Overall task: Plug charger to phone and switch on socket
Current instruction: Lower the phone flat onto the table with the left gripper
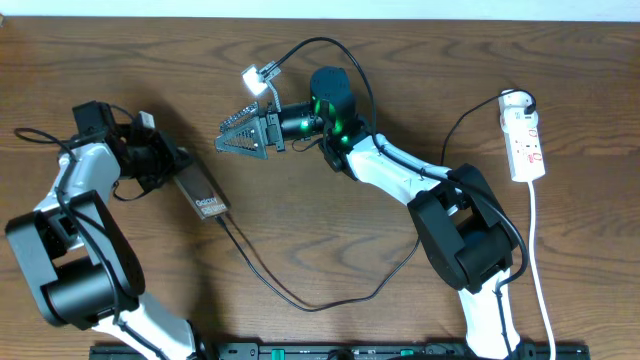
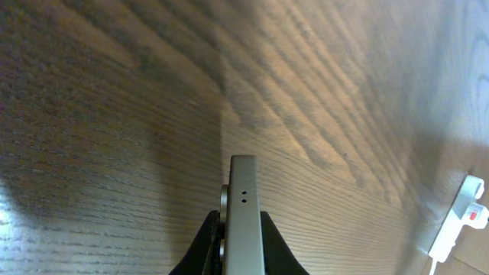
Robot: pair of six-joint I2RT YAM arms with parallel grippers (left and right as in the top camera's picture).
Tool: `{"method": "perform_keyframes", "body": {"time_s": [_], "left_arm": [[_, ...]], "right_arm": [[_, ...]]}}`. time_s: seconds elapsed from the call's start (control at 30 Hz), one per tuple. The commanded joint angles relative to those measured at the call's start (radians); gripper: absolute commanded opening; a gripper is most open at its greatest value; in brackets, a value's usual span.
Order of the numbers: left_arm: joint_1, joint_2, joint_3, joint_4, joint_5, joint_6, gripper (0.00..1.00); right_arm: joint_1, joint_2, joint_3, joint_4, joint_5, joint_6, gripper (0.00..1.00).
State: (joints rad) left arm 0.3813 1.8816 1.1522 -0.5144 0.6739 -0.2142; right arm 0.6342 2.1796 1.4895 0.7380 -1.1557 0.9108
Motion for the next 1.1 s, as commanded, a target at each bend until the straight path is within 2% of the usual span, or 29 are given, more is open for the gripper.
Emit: {"method": "perform_keyframes", "body": {"time_s": [0.0, 0.37, 0.47, 0.57, 0.77, 0.83, 1.03, 1.07], "left_arm": [[-0.005, 0.050, 0.002, -0.001, 0.006, -0.035, 0.07], [-0.005, 0.089, -0.003, -0.004, 0.005, -0.050, 0.08], [-0.005, 0.089, -0.003, -0.008, 0.005, -0.050, 0.10], [-0.005, 0.089, -0.003, -0.019, 0.005, -0.050, 0.16], [-0.005, 0.089, -0.003, -0.043, 0.005, -0.050, 0.17], [-0.005, 0.089, -0.003, -0.055, 0.004, -0.050, 0.32], [-0.005, 0.089, -0.003, -0.112, -0.070, -0.050, 0.36], [-0.005, 0.089, -0.003, -0.121, -0.083, -0.050, 0.39]], "right_arm": [[-0.004, -0.009, 0.018, 0.002, -0.011, 0.000, 0.99], [-0.004, -0.009, 0.018, -0.046, -0.010, -0.018, 0.99], [-0.004, -0.009, 0.017, -0.046, -0.010, -0.018, 0.99], [-0.004, -0.009, 0.018, -0.046, -0.010, -0.018, 0.99], [-0.004, -0.009, 0.018, -0.046, -0.010, -0.018, 0.99], [-0.004, -0.009, 0.018, -0.046, -0.010, -0.018, 0.99], [-0.004, -0.009, 0.017, -0.046, -0.010, -0.018, 0.99], [-0.004, -0.009, 0.017, -0.046, -0.010, -0.018, 0.99]]}}
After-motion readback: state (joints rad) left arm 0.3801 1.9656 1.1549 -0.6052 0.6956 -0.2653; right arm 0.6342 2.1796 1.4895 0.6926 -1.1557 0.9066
